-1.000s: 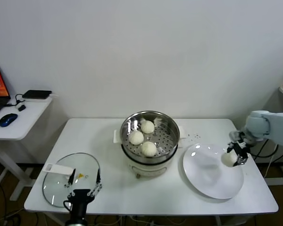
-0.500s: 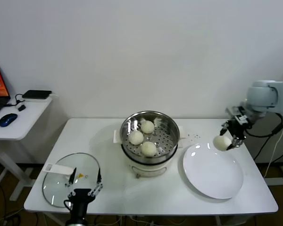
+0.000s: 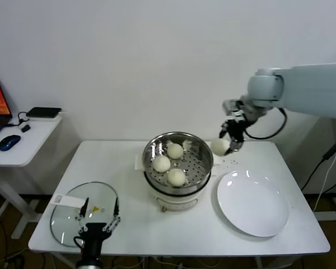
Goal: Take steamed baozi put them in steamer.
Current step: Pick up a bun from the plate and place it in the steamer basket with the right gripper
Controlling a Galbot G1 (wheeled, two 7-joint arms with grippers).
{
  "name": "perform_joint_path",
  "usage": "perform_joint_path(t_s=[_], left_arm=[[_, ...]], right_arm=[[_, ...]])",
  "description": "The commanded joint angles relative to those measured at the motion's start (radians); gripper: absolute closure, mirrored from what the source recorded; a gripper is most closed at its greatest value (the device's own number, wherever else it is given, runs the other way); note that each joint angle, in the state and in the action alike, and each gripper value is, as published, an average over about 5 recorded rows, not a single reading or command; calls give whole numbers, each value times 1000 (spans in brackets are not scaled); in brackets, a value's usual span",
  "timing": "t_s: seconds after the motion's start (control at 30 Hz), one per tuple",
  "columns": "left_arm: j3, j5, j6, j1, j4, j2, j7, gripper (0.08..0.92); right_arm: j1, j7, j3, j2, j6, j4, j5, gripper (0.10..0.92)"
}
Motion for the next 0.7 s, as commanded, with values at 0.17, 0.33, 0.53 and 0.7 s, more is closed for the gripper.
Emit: perform_joint_path(t_s=[0.17,0.33,0.53,0.7], left_arm=[[-14,-9,-1,-3,9,0,2,177],[-20,-9,-9,-6,26,-2,-1,177],[-23,-10,-13,-9,35,-2,-3,177],[-25,-11,-14,-11,38,-2,-4,177]], right_arm=[[-313,8,204,204,-34,-250,-49,380],[-370,12,205,202,-26,-277,-111,380],[-411,10,206,199,-20,-308,-138,379],[-430,9,209,201,-15,-331,-161,372]])
